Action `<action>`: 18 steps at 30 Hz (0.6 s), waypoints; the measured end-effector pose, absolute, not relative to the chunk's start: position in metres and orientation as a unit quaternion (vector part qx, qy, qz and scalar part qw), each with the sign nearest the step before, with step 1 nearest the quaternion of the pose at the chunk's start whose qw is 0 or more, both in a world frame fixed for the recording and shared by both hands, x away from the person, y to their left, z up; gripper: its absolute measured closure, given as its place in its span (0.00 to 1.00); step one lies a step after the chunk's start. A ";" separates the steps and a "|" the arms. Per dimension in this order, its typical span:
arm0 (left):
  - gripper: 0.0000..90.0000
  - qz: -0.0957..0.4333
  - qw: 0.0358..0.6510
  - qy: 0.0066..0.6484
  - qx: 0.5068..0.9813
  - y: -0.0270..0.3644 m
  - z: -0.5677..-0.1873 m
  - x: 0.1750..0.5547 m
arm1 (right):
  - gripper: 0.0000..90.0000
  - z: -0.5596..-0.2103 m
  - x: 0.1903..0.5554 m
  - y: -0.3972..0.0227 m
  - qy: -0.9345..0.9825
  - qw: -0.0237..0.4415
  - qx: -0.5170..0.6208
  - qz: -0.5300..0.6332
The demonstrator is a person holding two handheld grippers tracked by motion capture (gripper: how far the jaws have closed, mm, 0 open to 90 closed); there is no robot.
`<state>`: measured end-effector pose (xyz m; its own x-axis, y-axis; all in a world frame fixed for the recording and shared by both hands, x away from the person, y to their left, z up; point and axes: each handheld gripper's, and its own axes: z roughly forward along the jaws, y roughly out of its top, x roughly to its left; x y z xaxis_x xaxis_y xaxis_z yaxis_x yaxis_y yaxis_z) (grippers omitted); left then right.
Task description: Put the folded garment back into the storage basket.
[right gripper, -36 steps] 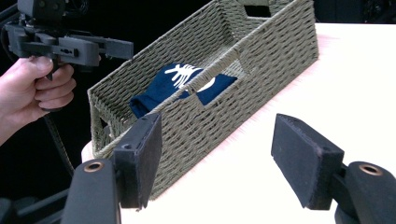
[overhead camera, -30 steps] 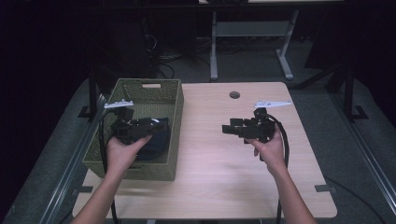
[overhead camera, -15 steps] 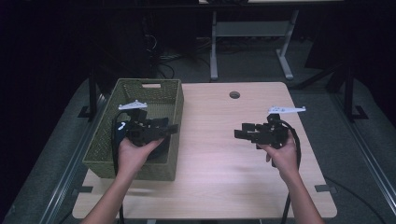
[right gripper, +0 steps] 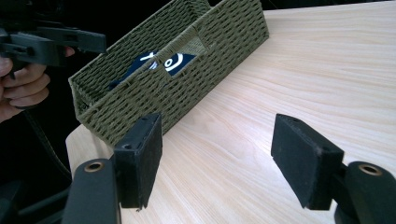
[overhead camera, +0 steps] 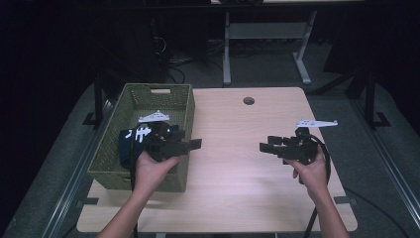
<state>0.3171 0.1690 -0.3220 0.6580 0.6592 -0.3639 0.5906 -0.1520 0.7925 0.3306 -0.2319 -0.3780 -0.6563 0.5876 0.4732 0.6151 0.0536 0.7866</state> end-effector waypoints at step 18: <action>0.21 0.012 0.518 0.353 0.779 0.129 -0.333 0.285 | 0.37 -0.381 0.309 -0.258 -0.721 -0.012 -0.424 -0.547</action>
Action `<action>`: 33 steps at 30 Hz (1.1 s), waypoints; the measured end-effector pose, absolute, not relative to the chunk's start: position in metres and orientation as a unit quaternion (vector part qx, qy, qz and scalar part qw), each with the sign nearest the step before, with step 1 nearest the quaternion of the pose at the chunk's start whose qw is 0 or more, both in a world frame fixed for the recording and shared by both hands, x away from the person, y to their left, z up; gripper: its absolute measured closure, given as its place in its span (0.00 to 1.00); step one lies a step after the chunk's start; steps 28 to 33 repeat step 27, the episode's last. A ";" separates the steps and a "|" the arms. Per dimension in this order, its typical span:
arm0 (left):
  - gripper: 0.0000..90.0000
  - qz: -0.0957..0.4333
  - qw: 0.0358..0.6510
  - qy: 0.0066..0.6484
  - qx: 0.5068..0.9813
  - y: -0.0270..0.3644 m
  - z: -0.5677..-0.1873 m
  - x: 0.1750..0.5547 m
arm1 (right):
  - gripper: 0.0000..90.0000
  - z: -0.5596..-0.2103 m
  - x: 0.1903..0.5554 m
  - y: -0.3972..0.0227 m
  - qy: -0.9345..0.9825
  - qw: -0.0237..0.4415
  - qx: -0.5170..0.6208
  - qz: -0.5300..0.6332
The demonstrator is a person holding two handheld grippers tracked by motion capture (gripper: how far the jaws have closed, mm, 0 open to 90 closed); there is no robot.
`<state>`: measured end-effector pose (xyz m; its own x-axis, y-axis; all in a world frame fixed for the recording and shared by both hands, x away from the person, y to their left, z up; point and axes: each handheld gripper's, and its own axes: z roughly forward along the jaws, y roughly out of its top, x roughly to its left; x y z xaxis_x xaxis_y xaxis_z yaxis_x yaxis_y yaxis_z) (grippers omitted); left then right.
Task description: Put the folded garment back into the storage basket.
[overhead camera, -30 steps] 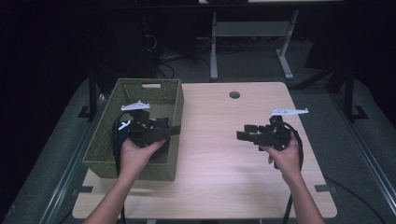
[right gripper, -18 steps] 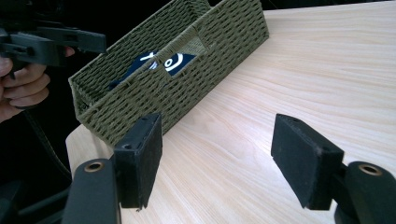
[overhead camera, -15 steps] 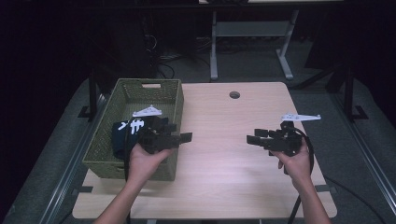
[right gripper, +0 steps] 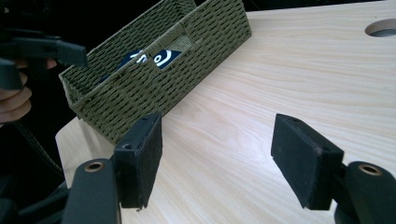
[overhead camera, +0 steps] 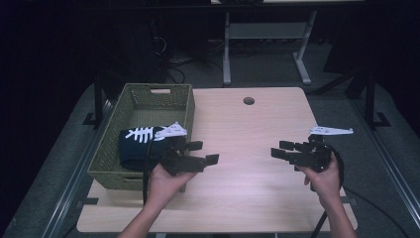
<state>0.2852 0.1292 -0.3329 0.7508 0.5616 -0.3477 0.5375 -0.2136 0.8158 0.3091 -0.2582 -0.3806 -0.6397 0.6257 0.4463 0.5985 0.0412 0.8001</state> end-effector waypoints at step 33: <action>0.21 -0.012 0.507 0.254 0.824 0.090 -0.412 0.212 | 0.34 -0.427 0.233 -0.293 0.733 0.091 0.448 0.503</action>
